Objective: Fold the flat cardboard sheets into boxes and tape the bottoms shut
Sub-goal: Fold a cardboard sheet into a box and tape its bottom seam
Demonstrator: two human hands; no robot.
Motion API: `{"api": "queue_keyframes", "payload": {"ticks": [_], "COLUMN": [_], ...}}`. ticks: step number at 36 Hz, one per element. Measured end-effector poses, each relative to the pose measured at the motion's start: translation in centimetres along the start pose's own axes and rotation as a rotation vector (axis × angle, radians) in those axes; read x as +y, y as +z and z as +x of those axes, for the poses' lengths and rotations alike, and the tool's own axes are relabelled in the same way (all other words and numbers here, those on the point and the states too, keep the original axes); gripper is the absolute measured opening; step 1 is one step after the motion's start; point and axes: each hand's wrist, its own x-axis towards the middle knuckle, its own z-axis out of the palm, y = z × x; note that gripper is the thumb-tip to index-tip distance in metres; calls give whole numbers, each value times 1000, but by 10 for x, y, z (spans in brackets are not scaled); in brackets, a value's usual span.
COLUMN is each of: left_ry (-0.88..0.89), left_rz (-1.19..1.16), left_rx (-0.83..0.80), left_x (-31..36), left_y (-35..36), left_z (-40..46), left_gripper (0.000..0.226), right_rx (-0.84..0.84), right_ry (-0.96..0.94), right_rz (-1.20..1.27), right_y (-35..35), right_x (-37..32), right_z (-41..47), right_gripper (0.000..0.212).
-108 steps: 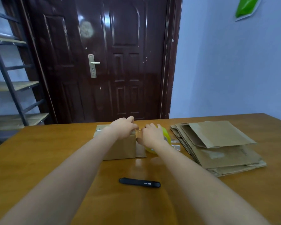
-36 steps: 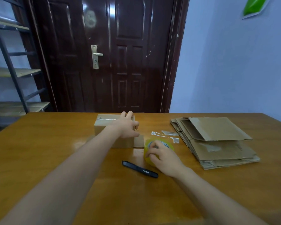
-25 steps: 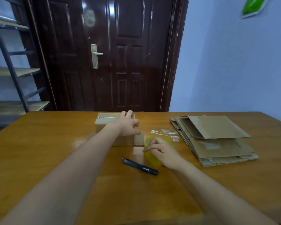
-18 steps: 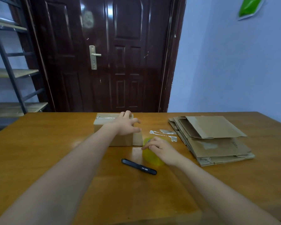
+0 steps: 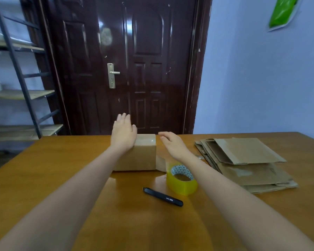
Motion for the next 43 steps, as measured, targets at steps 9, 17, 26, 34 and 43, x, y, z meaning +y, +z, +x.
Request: {"api": "queue_keyframes", "payload": {"ticks": [9, 17, 26, 34, 43], "left_ry": [-518, -609, -668, -717, -741], "left_rz": [-274, -377, -456, -507, -641], "left_rx": [-248, -187, -116, -54, 20], "left_x": [-37, -35, -38, -36, -31], "left_y": [12, 27, 35, 36, 29], "left_z": [-7, -9, -8, -9, -18], "left_gripper": [70, 66, 59, 46, 40], "right_rx": [-67, 30, 55, 16, 30], "right_ry": [387, 551, 557, 568, 586], "right_rz": [219, 143, 111, 236, 417], "right_y": [41, 68, 74, 70, 68], "right_x": [-34, -21, -11, -7, -11], "right_z": [36, 51, 57, 57, 48], "right_gripper": [68, 94, 70, 54, 53]}}
